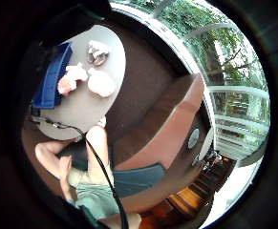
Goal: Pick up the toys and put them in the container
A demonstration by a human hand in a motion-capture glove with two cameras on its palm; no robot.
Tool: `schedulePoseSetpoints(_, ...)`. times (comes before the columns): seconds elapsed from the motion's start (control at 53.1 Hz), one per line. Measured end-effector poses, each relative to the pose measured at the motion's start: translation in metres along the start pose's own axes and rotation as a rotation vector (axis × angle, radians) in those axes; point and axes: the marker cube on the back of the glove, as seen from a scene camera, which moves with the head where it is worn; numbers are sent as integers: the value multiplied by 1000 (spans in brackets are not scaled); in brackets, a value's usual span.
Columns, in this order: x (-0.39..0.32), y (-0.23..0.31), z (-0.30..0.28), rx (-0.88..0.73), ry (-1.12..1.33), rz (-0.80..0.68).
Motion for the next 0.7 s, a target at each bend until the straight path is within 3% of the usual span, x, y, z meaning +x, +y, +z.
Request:
schedulePoseSetpoints(0.207, 2, -28, 11, -92, 65, -14)
schedulePoseSetpoints(0.377, 24, -57, 51, -215, 132, 20)
schedulePoseSetpoints(0.603, 52, -112, 171, -310, 117, 6)
schedulePoseSetpoints(0.697, 77, -127, 256, -390, 107, 51)
